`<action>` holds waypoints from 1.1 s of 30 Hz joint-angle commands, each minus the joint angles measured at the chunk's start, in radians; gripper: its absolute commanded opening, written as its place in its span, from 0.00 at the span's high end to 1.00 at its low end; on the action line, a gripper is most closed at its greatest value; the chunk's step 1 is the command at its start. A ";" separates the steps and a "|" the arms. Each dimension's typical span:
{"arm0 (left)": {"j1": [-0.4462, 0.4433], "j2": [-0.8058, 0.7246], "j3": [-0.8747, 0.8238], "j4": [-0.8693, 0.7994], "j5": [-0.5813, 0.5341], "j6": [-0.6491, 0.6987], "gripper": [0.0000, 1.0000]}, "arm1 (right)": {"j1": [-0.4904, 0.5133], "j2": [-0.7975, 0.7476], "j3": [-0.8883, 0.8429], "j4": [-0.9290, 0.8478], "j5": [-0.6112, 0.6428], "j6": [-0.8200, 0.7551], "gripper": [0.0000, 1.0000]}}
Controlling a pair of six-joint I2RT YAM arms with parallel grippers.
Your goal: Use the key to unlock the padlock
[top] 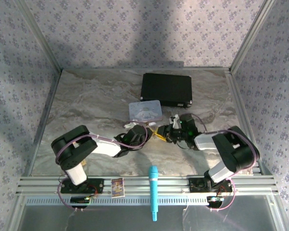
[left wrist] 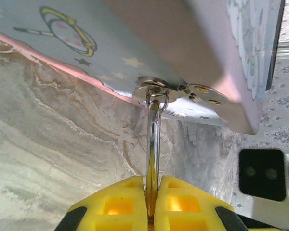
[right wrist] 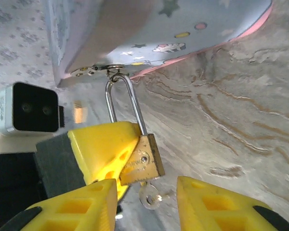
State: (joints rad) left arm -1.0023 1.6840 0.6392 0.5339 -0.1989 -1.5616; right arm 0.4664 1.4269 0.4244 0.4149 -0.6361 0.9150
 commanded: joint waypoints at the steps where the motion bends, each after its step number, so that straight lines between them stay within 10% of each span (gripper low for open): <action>1: -0.001 -0.024 0.035 -0.139 0.043 -0.027 1.00 | 0.035 -0.083 0.056 -0.353 0.139 -0.275 0.60; 11: 0.010 -0.046 0.062 -0.254 0.121 -0.081 1.00 | 0.211 -0.163 0.169 -0.545 0.340 -0.636 0.60; 33: 0.016 -0.052 0.043 -0.202 0.201 -0.099 1.00 | 0.272 -0.006 0.259 -0.492 0.431 -0.726 0.76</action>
State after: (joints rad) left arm -0.9798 1.6398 0.6926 0.3573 -0.0784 -1.6325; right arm 0.7322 1.4002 0.6552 -0.0731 -0.2554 0.2150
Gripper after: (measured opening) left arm 0.063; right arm 0.246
